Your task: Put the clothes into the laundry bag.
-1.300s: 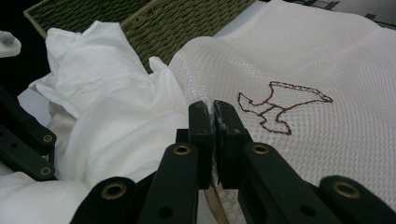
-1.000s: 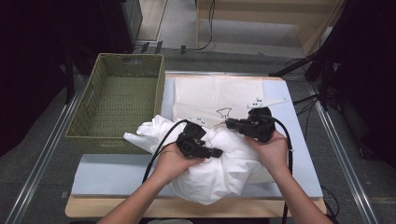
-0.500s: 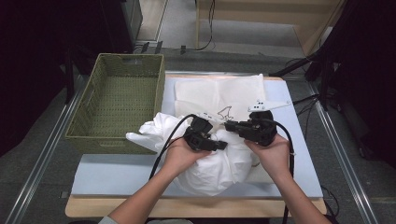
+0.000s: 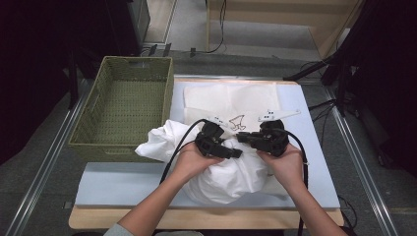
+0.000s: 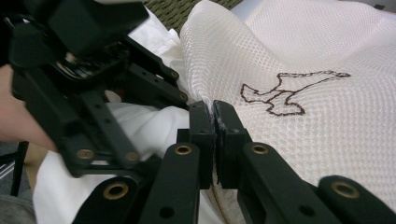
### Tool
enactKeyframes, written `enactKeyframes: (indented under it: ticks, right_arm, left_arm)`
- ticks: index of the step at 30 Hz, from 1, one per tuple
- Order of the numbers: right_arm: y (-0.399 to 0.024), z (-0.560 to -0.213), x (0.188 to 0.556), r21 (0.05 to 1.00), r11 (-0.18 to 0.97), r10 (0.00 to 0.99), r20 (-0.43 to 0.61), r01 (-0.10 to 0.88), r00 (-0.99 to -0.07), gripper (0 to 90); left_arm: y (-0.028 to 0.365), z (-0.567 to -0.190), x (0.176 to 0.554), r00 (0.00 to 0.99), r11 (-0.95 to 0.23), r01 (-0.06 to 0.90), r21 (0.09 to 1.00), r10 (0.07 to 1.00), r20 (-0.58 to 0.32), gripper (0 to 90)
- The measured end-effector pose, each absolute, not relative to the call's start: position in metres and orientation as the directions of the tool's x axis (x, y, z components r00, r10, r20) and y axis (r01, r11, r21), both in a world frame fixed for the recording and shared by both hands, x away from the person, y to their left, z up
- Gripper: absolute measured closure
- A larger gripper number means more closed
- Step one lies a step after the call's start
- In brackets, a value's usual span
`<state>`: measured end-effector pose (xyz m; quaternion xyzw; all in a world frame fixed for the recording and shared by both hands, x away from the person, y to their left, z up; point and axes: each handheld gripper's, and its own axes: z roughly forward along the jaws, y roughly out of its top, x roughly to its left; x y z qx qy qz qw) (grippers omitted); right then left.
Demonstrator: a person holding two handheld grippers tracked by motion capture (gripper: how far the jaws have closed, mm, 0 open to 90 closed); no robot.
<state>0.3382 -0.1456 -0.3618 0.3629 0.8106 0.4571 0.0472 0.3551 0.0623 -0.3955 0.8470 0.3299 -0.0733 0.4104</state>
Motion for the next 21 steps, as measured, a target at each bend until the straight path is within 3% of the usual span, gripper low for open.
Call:
enactKeyframes:
  ticks: [5,10,13,21]
  right_arm:
    - [-0.146,-0.364,0.339,0.771,0.32,0.632,0.26,0.551,-0.73,88.7]
    - [-0.146,-0.365,0.34,0.767,0.32,0.633,0.263,0.556,-0.728,88.7]
    - [-0.147,-0.365,0.34,0.766,0.32,0.635,0.263,0.557,-0.726,88.7]
    - [-0.147,-0.365,0.34,0.765,0.318,0.635,0.267,0.56,-0.725,88.6]
  left_arm:
    - [0.072,-0.381,0.349,0.786,-0.452,0.596,0.663,0.496,-0.369,31.1]
    - [0.087,-0.362,0.341,0.79,-0.433,0.589,0.682,0.486,-0.373,31.2]
    - [0.096,-0.353,0.332,0.805,-0.465,0.565,0.681,0.492,-0.332,31.6]
    - [0.118,-0.348,0.311,0.803,-0.464,0.566,0.682,0.496,-0.329,33.6]
